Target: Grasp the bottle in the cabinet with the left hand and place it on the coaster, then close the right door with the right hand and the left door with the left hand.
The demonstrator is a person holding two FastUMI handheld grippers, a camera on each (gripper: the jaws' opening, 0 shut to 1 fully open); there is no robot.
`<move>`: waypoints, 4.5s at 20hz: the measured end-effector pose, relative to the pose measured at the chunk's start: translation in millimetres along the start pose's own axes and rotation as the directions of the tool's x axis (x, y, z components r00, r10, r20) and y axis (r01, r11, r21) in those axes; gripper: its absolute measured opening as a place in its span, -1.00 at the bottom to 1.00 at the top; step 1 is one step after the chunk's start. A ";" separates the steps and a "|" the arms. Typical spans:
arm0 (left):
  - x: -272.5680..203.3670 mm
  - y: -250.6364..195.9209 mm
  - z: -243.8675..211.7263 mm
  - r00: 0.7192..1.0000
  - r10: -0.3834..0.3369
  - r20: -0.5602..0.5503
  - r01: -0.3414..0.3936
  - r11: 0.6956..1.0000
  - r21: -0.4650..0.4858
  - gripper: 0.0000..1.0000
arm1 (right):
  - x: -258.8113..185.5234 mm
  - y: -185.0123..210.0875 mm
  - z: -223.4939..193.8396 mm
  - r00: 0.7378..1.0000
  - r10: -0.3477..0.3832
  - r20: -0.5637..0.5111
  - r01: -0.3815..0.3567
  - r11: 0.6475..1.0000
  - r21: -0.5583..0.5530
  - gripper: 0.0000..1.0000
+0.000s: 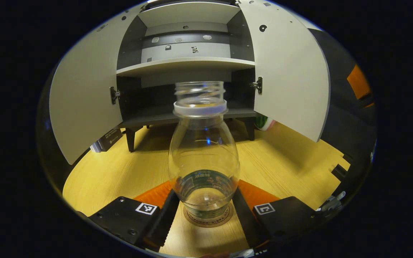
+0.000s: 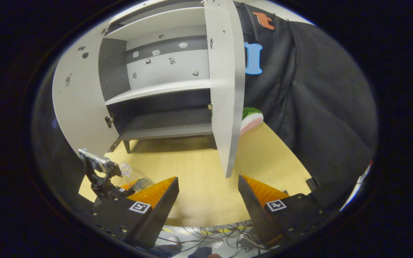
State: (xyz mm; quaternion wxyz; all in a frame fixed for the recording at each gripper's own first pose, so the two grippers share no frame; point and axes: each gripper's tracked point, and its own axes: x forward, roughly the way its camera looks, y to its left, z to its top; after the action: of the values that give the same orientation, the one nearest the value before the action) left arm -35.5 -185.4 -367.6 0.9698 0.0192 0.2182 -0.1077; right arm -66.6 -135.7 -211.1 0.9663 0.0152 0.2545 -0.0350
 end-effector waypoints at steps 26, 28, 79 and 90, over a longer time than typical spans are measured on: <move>-95.3 39.8 244.7 0.944 0.027 0.328 -0.022 1.000 -0.017 0.75 | -54.8 -74.5 186.7 0.932 -0.032 0.362 0.011 0.998 0.060 1.00; -110.0 53.3 256.3 0.938 0.051 0.343 -0.046 0.999 -0.023 0.75 | -54.8 -87.6 211.1 0.917 -0.033 0.397 0.008 0.998 0.064 1.00; -223.2 225.5 281.8 0.876 0.341 0.340 -0.287 0.937 -0.201 0.74 | 53.7 135.9 300.5 0.811 0.284 0.512 -0.250 0.959 -0.136 0.94; -253.7 298.5 286.6 0.854 0.387 0.347 -0.328 0.919 -0.217 0.78 | 80.9 161.9 324.1 0.813 0.211 0.543 -0.160 0.977 -0.139 1.00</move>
State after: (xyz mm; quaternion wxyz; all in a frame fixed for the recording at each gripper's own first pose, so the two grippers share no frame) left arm -74.2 132.8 -3.0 0.9950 -0.0351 0.0246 0.0898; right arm 174.9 5.7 32.9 0.9969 -0.0130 -0.0382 0.0676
